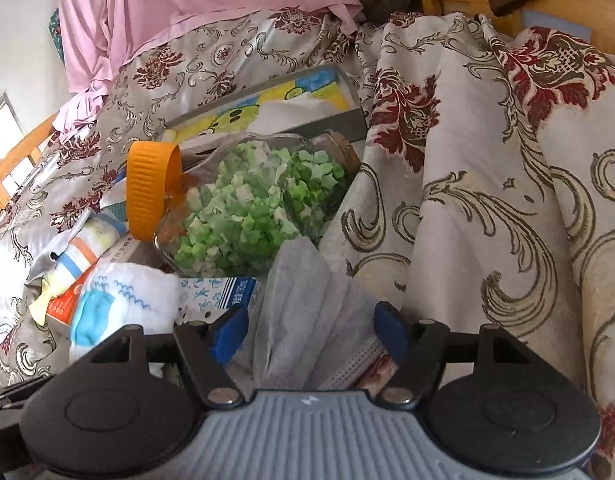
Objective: Organize soft objects
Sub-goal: 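Grasp the white blue-printed muslin cloth with the left tool while the right grasps the grey face mask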
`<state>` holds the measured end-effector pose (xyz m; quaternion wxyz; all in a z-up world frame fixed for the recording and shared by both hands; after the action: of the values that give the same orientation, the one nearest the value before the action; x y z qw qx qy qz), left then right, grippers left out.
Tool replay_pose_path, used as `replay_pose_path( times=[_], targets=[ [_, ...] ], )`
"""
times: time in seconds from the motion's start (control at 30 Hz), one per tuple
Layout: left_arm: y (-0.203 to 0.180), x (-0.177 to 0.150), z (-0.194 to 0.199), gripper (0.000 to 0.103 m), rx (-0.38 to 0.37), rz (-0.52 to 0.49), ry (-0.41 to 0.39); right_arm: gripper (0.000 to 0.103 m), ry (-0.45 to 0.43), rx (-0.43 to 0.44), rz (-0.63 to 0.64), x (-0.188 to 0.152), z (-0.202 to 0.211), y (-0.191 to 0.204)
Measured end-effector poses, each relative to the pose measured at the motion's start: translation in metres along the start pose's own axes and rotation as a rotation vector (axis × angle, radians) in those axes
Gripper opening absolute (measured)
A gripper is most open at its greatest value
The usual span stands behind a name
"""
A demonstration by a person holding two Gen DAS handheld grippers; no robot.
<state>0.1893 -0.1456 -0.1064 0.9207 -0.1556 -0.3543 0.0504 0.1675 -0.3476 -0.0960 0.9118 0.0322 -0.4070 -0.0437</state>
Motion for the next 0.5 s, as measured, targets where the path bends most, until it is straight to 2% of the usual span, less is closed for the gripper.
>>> replay_pose_path(
  times=[0.2, 0.3, 0.43, 0.5],
  targets=[
    [-0.003, 0.002, -0.007, 0.058, -0.033, 0.006, 0.037, 0.071, 0.037, -0.037, 0.042, -0.004, -0.007, 0.004],
    [-0.006, 0.003, -0.012, 0.061, -0.041, 0.003, 0.047, 0.064, 0.038, -0.048, 0.048, -0.005, -0.007, 0.003],
    [-0.006, 0.004, -0.016, 0.060, -0.047, 0.010, 0.057, 0.053, 0.030, -0.031, 0.042, -0.004, -0.006, 0.003],
    [-0.006, 0.003, -0.017, 0.053, -0.047, 0.011, 0.062, 0.046, 0.028, -0.018, 0.046, -0.004, -0.005, 0.004]
  ],
)
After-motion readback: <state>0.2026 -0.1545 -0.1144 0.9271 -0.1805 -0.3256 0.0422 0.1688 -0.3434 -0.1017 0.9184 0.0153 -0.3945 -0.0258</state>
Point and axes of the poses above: each gripper's, at about its wrist camera, not at the fingertips, and z roughly against the way its jaws point, y to its left, x to its top, the point moved 2 cm from there along -z, roughly the way its jaws point, and after that the axes turned 11 degrees about z, right-handed, at the moved point
